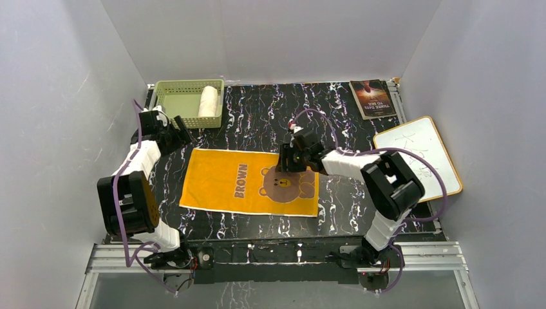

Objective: Roll the towels
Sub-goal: Flatten out the towel at the center of the board.

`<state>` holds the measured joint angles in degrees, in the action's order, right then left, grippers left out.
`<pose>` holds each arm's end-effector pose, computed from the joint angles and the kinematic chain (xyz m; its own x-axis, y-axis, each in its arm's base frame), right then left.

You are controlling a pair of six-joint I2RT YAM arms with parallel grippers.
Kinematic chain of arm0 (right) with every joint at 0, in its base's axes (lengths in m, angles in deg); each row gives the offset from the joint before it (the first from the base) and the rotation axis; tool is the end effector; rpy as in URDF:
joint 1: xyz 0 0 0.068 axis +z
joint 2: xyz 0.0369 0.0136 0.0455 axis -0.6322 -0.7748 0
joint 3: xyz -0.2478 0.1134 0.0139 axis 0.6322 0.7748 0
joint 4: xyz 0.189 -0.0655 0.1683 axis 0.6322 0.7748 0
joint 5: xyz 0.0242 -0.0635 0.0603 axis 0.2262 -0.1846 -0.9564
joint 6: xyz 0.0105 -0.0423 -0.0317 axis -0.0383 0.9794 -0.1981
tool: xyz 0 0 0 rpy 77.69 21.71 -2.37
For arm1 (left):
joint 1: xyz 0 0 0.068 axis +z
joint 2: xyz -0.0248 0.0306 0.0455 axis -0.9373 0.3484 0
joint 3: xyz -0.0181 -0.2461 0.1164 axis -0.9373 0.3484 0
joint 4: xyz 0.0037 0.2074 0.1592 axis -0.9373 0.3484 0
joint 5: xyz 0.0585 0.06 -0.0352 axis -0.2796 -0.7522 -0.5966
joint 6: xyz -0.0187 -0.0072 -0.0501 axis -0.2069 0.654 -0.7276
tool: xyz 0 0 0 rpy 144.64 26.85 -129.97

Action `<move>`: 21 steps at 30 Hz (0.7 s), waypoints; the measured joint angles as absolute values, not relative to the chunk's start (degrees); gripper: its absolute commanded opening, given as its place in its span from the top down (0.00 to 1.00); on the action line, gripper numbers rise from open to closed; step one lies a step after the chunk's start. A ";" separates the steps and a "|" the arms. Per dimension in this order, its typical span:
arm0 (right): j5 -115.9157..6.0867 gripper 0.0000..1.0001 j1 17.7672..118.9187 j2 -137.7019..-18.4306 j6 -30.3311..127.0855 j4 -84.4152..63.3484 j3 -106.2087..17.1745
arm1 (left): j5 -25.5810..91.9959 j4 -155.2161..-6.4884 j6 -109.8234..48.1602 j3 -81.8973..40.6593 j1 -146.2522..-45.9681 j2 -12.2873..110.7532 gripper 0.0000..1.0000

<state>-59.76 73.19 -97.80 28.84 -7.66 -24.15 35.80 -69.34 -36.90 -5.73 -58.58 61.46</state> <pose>0.2903 0.2048 0.1580 -0.8553 -0.0539 -0.5153 -0.3165 0.8418 0.4373 0.3296 0.0574 0.2355 -0.5843 -0.4172 -0.6961 -0.2340 0.9079 -0.3478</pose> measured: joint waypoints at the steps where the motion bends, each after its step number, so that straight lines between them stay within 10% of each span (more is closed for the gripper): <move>1: -59.76 0.51 72.84 -96.64 28.17 -7.93 -22.99 | 36.67 -69.32 -36.97 -5.40 -58.58 61.55 0.21; 21: -67.15 0.34 54.61 -95.79 34.13 -3.71 -22.42 | 46.18 -67.24 -31.57 -11.65 -61.49 77.29 0.31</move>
